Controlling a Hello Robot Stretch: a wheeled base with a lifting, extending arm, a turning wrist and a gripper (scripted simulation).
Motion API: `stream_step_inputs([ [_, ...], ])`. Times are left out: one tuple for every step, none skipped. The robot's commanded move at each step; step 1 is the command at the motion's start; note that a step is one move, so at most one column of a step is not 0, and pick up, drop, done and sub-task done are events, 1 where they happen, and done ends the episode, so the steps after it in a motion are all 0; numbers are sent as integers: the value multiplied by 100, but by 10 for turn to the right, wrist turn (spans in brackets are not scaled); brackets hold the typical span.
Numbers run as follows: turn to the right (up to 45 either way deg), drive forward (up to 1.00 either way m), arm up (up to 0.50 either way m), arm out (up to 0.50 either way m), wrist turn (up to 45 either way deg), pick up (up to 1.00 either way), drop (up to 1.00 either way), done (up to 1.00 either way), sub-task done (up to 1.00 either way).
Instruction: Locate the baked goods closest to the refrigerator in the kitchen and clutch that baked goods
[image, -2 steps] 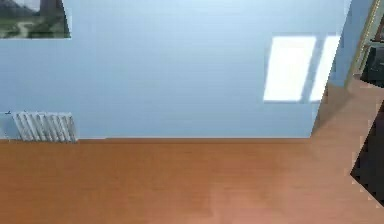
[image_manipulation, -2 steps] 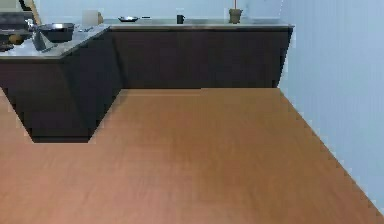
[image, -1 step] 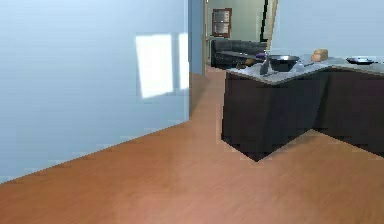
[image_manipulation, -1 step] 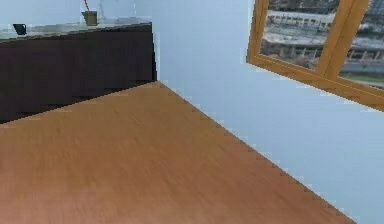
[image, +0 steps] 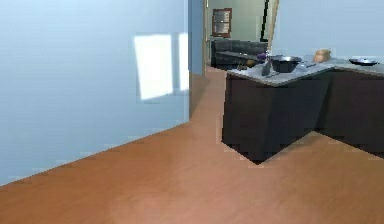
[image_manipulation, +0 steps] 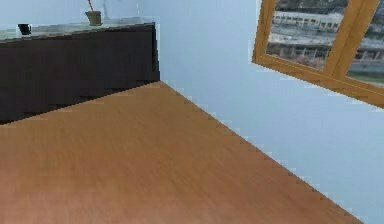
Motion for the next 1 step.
stream_step_inputs([
  [-450,0,0,0,0,0,0,0,0],
])
